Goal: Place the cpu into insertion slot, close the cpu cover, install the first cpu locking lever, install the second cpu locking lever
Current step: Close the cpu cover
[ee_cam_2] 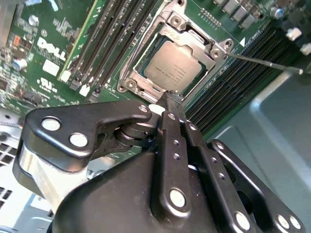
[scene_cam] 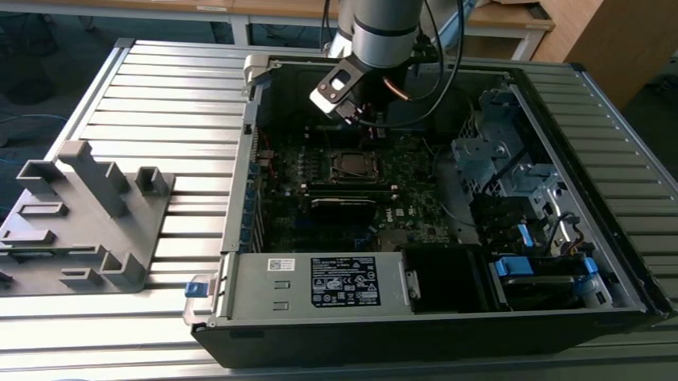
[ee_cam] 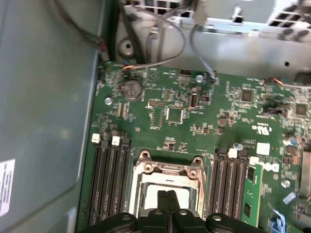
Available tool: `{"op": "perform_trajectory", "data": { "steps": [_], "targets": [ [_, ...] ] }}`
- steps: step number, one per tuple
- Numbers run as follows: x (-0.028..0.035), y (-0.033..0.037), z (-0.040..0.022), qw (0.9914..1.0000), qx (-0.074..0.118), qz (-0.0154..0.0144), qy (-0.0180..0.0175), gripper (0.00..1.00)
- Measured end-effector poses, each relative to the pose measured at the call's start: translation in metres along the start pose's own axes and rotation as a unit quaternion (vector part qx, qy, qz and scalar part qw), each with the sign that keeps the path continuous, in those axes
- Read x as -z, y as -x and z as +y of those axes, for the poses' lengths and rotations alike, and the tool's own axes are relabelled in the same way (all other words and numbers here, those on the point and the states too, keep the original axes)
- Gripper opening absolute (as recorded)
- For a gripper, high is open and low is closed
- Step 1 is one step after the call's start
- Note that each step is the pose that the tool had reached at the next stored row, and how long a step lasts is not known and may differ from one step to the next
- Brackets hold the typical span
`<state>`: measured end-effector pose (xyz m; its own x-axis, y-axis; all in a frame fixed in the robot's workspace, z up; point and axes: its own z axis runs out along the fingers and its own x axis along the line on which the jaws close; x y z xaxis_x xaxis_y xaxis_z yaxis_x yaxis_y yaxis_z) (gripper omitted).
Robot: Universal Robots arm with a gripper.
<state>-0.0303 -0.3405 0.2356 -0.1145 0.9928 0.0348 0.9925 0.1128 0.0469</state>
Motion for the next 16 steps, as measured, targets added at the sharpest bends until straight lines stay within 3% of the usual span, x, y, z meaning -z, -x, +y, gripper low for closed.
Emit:
{"op": "perform_trajectory", "data": {
  "steps": [5,16],
  "targets": [
    [-0.0003,0.0000,-0.0001,0.99937,0.035,0.0013,-0.0013,0.11],
    [-0.0004,0.0000,-0.0001,0.99908,0.043,0.0017,-0.0016,0.11]
  ]
}}
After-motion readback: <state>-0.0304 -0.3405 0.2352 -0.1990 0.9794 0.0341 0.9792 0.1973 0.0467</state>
